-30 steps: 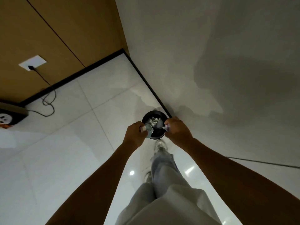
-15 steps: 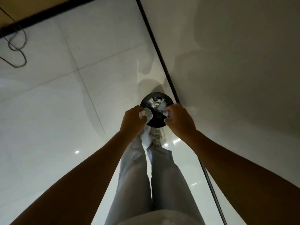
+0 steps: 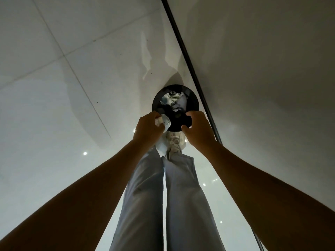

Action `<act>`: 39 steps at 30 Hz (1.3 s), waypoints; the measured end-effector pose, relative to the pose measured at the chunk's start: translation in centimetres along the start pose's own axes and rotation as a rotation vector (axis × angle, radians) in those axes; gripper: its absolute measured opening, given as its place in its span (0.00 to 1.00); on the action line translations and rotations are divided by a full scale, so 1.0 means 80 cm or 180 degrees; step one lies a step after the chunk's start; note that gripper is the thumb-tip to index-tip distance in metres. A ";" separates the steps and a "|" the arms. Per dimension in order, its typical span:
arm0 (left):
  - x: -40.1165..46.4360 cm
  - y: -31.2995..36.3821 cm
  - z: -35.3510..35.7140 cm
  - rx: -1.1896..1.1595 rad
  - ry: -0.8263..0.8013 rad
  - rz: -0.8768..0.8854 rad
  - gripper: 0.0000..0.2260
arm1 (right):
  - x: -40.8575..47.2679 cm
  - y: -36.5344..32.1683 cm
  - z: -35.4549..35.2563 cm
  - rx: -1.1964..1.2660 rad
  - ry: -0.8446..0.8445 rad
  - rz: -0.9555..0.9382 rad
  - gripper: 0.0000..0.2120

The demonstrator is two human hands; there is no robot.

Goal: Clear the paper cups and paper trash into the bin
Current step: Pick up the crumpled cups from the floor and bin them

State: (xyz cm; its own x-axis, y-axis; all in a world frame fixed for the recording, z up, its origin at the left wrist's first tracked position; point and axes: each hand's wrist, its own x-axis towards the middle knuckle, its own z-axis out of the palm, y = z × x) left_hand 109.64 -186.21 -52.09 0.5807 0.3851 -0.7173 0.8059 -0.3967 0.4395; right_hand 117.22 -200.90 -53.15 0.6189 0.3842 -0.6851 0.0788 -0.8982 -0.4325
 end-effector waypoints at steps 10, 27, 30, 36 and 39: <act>0.038 0.032 0.036 0.0060 -0.0574 0.0093 0.22 | 0.006 0.003 -0.014 0.0174 0.0284 -0.0041 0.20; -0.084 0.110 -0.076 0.0710 -0.0615 0.1222 0.18 | -0.155 -0.057 -0.108 -0.0185 0.0598 0.0105 0.22; -0.125 0.134 -0.099 0.1516 -0.0737 0.1869 0.18 | -0.206 -0.077 -0.115 -0.0077 0.0829 0.0332 0.22; -0.212 0.175 -0.123 0.2538 -0.0847 0.2463 0.17 | -0.317 -0.099 -0.119 0.0265 0.1139 0.0952 0.24; -0.255 0.200 -0.121 0.2913 -0.0914 0.2917 0.16 | -0.376 -0.094 -0.120 0.0377 0.1344 0.1266 0.24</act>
State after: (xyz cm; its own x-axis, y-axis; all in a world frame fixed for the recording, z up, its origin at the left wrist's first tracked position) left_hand 111.78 -192.35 -25.25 0.7329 -0.4651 -0.4965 -0.2957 -0.8750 0.3833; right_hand 105.55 -207.73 -23.65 0.8424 -0.1173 -0.5259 -0.2958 -0.9164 -0.2695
